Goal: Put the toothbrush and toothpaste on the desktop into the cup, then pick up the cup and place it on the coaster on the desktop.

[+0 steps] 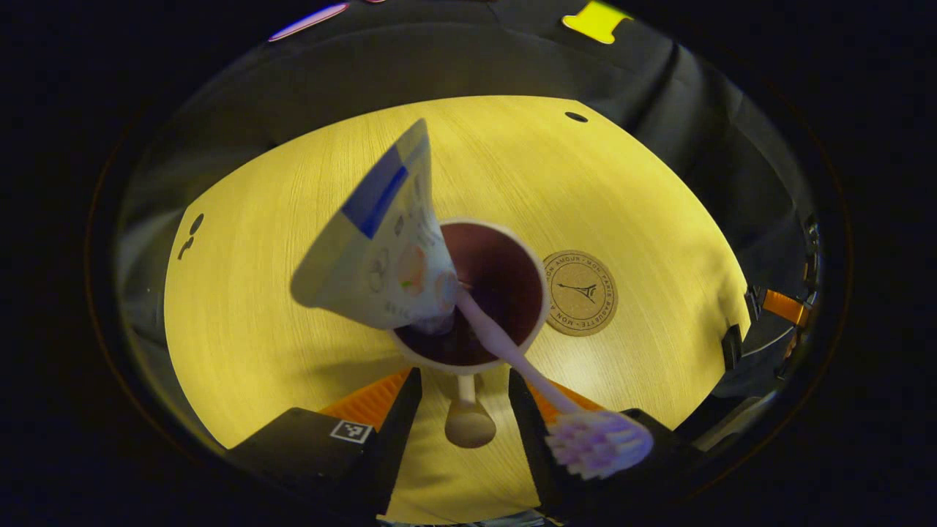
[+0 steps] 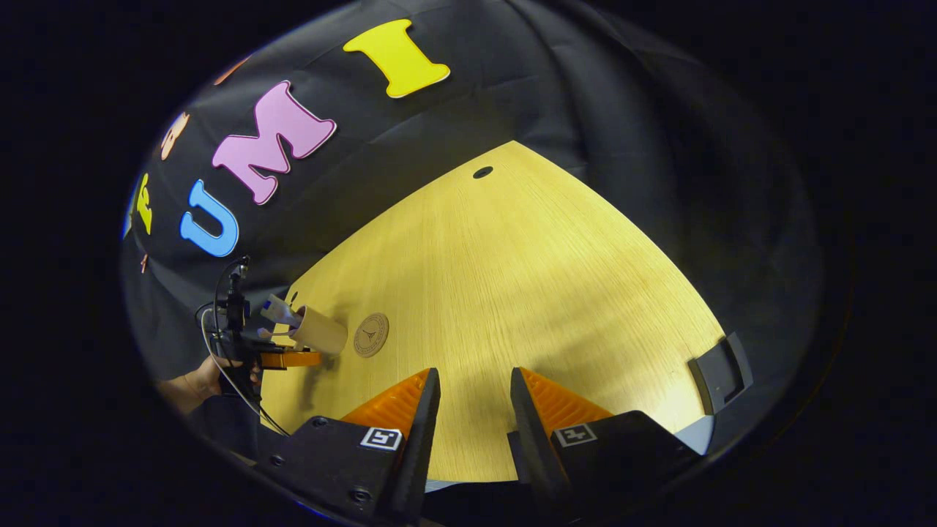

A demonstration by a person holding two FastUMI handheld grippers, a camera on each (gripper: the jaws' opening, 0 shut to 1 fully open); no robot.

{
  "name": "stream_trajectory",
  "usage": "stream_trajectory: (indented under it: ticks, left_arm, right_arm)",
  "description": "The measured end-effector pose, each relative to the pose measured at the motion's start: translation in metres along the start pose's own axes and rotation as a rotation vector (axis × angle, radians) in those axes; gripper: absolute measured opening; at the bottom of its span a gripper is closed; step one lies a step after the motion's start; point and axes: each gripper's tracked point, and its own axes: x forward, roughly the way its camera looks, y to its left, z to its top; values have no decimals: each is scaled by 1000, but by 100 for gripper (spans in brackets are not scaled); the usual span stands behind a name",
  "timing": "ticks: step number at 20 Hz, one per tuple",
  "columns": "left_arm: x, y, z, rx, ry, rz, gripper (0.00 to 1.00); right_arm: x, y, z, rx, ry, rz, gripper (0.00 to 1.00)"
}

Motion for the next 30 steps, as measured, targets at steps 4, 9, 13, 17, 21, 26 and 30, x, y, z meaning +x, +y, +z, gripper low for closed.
stream_trajectory:
  ticks: [4,9,13,17,21,26,30]
  left_arm:
    - [9,8,-1,-14,22,37,55]
    - [13,7,-1,-18,20,45,29]
    - [11,2,-3,-31,0,25,31]
    - [4,-9,-6,-24,-13,5,31]
    - [-11,-24,6,-4,-53,0,31]
    - [-19,-58,19,62,-77,-25,36]
    - [-12,-78,23,89,-71,-36,31]
  right_arm:
    - [5,-5,-2,13,18,6,60]
    - [9,-11,-5,34,28,4,60]
    - [10,-14,-6,40,31,0,60]
    - [9,-14,-3,42,22,1,60]
    - [6,-12,-4,39,15,3,60]
    - [1,-15,-8,57,5,-2,60]
    - [-6,-23,-8,62,-7,-9,60]
